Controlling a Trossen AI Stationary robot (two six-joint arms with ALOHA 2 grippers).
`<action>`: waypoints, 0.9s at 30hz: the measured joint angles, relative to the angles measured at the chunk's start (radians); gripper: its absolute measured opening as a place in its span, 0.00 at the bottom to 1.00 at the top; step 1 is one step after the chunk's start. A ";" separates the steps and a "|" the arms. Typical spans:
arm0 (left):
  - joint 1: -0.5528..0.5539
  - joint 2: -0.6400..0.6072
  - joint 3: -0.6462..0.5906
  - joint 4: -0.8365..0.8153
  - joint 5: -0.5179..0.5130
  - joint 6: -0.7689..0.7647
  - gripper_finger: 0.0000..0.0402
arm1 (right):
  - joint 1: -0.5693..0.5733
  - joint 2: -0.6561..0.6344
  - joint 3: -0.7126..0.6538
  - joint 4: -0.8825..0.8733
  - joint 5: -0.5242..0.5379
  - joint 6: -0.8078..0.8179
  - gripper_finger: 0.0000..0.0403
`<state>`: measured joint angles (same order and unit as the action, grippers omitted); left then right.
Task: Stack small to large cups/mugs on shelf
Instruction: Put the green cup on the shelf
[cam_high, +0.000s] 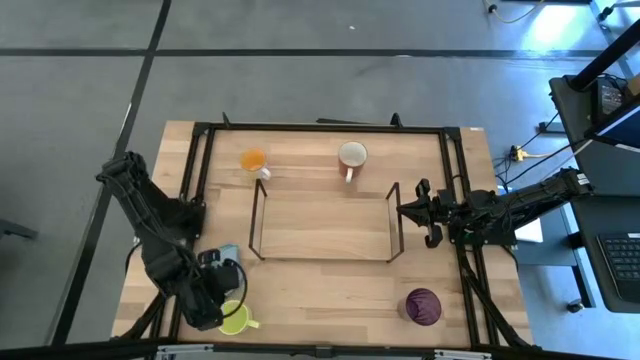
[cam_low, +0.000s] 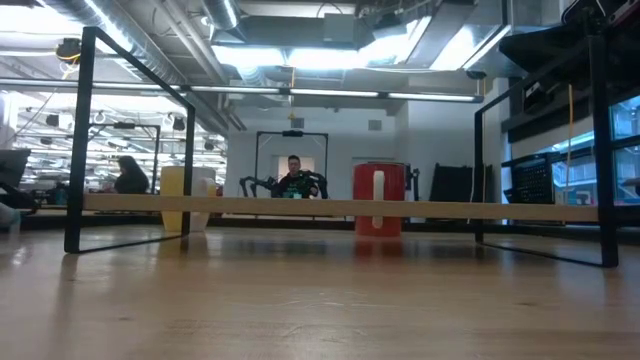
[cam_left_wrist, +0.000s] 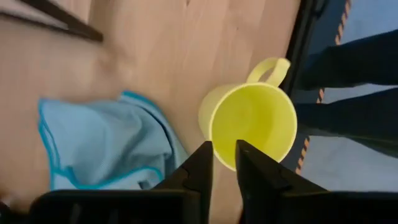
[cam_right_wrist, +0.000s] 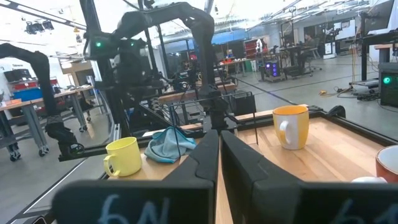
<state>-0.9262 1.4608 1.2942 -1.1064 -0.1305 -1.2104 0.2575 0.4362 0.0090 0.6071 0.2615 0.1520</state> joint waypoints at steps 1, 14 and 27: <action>-0.006 0.011 0.000 0.005 0.000 -0.025 0.20 | 0.000 0.000 0.000 0.000 0.000 0.000 0.05; -0.070 0.108 0.000 0.009 -0.002 -0.225 0.32 | 0.000 0.000 0.000 0.000 0.000 0.000 0.05; -0.097 0.163 -0.001 -0.033 0.019 -0.840 0.32 | 0.000 0.000 0.000 0.000 0.000 -0.001 0.05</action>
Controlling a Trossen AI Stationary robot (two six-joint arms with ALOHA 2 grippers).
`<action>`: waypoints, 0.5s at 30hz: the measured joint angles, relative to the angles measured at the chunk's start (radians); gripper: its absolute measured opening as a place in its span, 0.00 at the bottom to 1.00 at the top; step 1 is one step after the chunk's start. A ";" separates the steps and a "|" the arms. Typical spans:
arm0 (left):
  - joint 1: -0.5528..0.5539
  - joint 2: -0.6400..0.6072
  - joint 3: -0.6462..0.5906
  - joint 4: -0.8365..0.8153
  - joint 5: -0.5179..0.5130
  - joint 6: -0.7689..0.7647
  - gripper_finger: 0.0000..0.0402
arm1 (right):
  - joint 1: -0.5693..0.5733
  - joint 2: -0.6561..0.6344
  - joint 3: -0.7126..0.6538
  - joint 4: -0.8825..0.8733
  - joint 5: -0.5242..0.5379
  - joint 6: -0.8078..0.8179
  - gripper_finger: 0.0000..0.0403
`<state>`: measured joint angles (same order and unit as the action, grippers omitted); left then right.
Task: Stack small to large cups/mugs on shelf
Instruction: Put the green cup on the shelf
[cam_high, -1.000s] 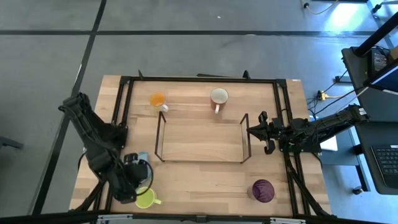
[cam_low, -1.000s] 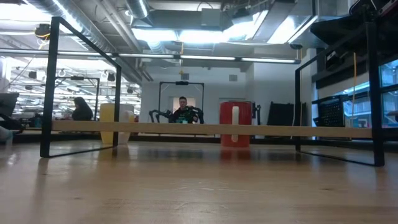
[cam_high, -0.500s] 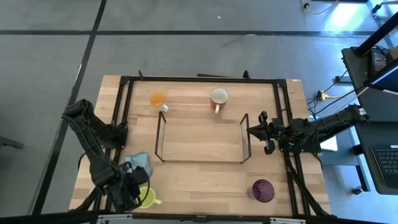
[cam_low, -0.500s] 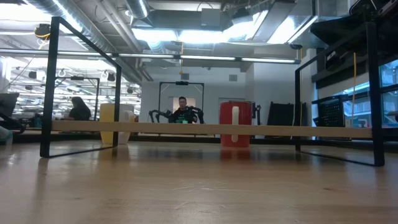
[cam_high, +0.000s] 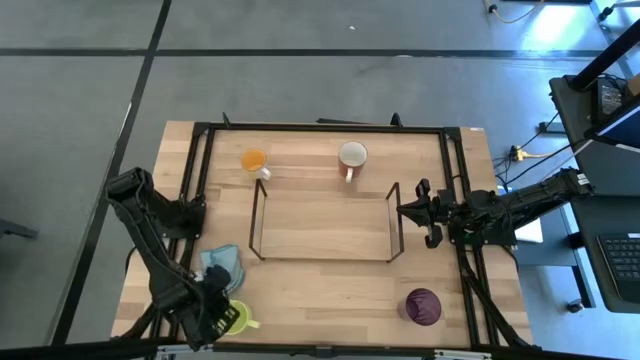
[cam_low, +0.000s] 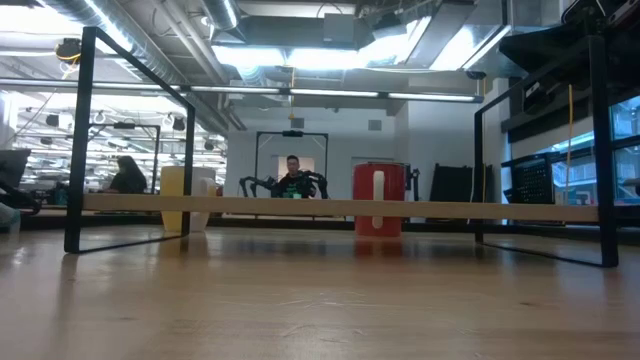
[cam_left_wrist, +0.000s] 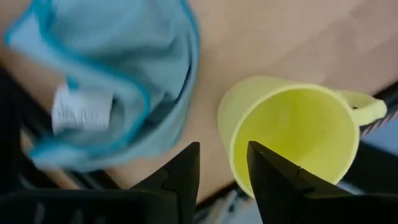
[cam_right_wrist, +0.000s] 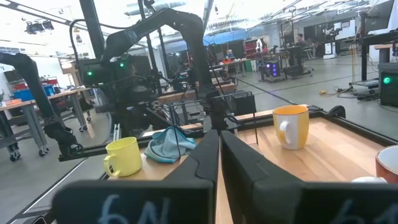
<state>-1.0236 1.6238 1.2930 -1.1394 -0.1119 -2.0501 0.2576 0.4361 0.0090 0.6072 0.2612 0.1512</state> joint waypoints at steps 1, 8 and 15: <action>-0.011 0.000 0.000 0.009 0.004 -0.052 0.32 | 0.000 0.000 0.000 0.000 0.000 0.001 0.05; -0.027 0.006 0.000 0.047 0.053 -0.181 0.32 | 0.000 0.000 0.000 0.000 0.000 0.000 0.05; 0.011 0.006 0.000 0.023 0.021 -0.169 0.32 | 0.000 0.000 0.000 0.000 0.000 0.000 0.05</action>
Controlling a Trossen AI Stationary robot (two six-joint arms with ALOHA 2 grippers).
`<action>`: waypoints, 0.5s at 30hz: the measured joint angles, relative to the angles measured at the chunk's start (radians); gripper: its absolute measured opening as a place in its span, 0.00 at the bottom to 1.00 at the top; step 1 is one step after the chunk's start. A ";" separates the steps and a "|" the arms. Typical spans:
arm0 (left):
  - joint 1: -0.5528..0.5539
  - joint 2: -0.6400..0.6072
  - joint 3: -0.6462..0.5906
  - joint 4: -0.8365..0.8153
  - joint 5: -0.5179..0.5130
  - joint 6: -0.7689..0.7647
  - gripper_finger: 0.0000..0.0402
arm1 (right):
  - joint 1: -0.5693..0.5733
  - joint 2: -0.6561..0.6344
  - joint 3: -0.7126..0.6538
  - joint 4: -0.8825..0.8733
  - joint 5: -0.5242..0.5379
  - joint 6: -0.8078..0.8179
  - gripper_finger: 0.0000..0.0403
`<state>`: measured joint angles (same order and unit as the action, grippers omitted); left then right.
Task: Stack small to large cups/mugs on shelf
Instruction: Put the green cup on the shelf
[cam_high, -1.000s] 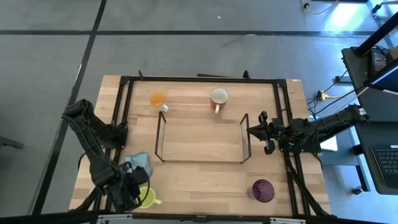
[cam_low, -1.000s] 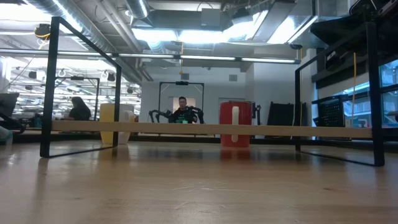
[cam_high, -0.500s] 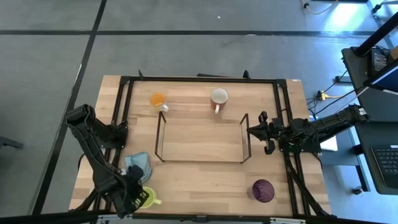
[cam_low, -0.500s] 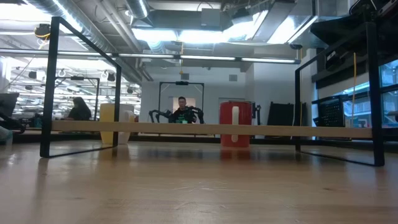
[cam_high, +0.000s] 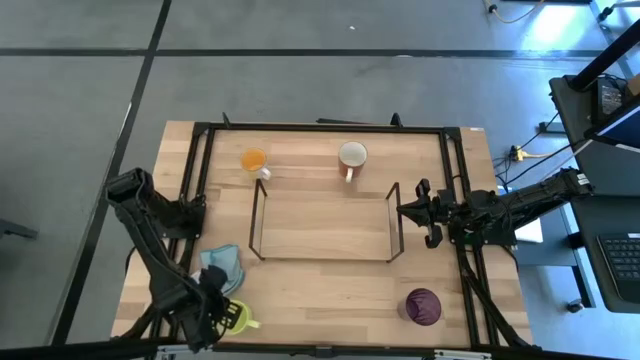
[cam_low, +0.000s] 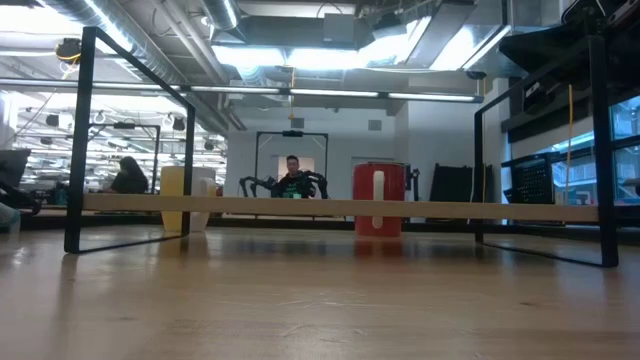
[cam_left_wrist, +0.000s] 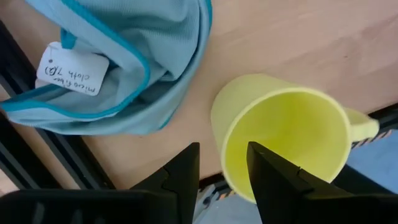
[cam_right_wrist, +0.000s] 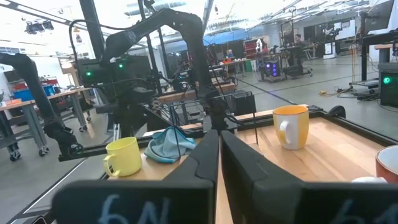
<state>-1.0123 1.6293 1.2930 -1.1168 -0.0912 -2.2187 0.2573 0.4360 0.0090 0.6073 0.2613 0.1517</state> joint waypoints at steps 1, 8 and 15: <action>0.001 0.000 0.000 0.001 -0.002 0.000 0.32 | 0.000 0.000 0.000 0.000 0.000 0.000 0.05; -0.008 0.003 0.000 0.005 -0.002 0.003 0.32 | 0.000 0.000 0.000 0.000 0.000 -0.001 0.05; -0.015 0.046 0.000 0.043 -0.019 0.004 0.32 | 0.000 0.000 0.000 0.000 0.000 0.000 0.05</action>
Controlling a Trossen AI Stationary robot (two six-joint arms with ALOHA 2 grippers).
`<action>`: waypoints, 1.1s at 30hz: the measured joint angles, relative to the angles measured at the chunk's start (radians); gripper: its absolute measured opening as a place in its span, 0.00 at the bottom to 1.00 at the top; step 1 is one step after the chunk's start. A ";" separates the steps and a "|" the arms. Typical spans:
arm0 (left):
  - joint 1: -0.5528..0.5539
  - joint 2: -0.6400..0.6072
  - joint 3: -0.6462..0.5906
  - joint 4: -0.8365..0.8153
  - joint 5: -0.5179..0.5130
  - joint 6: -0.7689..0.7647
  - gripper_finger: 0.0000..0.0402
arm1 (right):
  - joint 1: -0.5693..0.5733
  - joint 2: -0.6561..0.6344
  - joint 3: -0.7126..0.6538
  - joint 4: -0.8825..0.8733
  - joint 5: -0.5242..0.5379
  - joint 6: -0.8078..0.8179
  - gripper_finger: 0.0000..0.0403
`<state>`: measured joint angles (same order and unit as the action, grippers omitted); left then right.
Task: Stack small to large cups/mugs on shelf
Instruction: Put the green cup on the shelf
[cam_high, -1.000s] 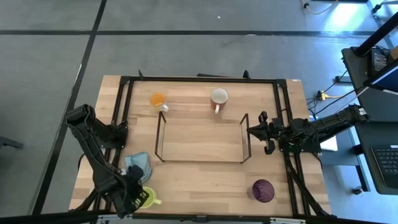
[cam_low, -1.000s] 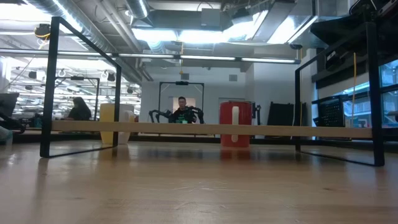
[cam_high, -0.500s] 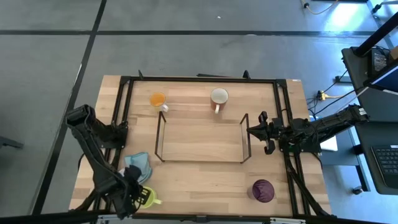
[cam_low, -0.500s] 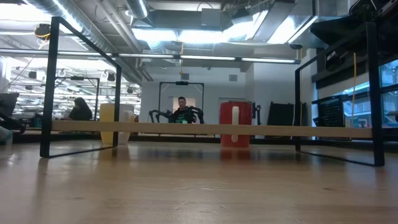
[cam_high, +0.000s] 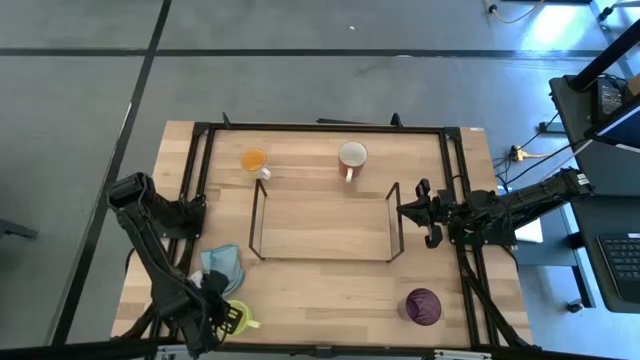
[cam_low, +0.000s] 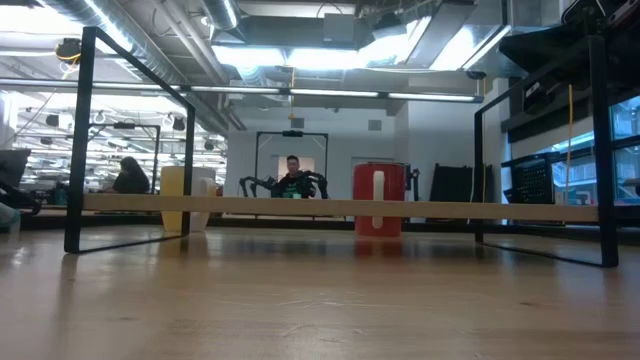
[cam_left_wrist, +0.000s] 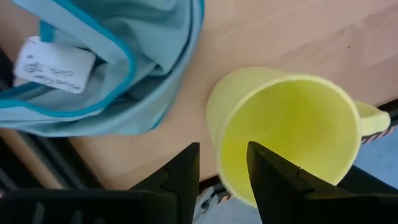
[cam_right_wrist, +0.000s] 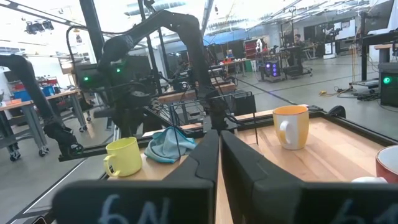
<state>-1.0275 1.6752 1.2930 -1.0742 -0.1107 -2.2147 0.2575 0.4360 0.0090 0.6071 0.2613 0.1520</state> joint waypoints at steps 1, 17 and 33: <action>0.000 0.008 0.000 0.007 -0.001 0.000 0.32 | 0.000 0.000 0.000 0.000 0.000 0.000 0.05; -0.003 0.081 0.000 -0.008 -0.011 0.067 0.30 | 0.000 0.000 0.000 0.000 0.000 -0.001 0.05; 0.061 0.078 0.000 -0.008 -0.019 0.487 0.01 | 0.000 0.000 0.000 0.000 0.000 0.000 0.05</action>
<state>-0.9667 1.7535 1.2930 -1.0821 -0.1298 -1.7273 0.2575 0.4360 0.0090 0.6073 0.2613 0.1519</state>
